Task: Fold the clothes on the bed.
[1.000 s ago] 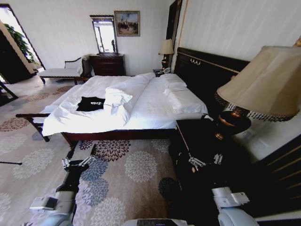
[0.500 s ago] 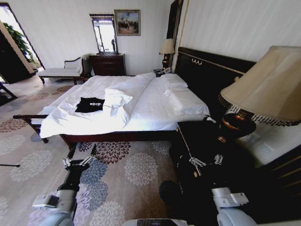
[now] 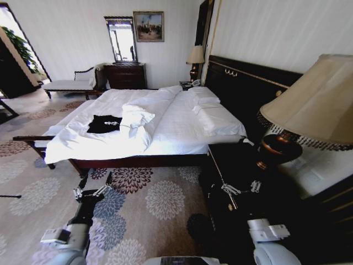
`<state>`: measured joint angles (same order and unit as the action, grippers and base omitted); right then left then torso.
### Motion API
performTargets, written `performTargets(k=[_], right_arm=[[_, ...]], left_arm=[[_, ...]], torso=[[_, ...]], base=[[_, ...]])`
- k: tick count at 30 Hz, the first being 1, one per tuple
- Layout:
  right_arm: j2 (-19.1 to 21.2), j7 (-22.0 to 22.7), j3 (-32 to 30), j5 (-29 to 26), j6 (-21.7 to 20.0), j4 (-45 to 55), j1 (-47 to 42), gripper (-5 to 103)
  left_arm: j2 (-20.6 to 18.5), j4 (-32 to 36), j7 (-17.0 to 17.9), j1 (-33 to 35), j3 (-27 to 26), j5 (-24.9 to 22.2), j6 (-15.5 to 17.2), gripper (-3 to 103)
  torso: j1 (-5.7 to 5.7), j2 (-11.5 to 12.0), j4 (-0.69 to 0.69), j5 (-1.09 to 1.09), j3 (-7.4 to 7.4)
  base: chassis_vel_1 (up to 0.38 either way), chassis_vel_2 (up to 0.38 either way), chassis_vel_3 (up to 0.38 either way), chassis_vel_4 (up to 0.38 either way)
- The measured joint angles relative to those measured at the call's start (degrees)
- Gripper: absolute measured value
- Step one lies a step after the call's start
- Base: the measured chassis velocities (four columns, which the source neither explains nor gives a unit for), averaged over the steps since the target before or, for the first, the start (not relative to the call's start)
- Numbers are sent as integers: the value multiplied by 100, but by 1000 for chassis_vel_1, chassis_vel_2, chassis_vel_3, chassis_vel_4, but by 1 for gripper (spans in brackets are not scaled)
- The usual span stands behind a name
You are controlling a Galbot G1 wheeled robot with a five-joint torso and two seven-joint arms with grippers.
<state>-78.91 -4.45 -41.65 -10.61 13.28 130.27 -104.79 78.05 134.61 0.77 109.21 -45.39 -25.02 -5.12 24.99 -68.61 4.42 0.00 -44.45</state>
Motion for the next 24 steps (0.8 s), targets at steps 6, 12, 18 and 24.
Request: performTargets(k=[6, 12, 18, 24], right_arm=[[-42, 16, 69, -8, -1, -157, -14, 100], [-60, 16, 71, 48, -13, -154, 29, 100], [-86, -26, 61, 174, -14, -153, 18, 100], [-80, -11, 19, 163, -11, -128, -31, 100]], left_arm=[[10, -176, 11, 21, 56, -83, 14, 100], [-98, -93, 12, -51, 14, -202, 87, 100], [-206, -51, 6, -66, 6, -324, 108, 100], [-333, 78, -84, -97, 18, -613, 111, 100]], torso=[[0, 0, 0, 0, 0], [0, 0, 0, 0, 0], [0, 0, 0, 0, 0], [0, 0, 0, 0, 0]], base=[[-69, 81, 73, -81], [-63, 78, 80, -78], [-69, 63, 67, -63], [-65, 60, 63, -52]])
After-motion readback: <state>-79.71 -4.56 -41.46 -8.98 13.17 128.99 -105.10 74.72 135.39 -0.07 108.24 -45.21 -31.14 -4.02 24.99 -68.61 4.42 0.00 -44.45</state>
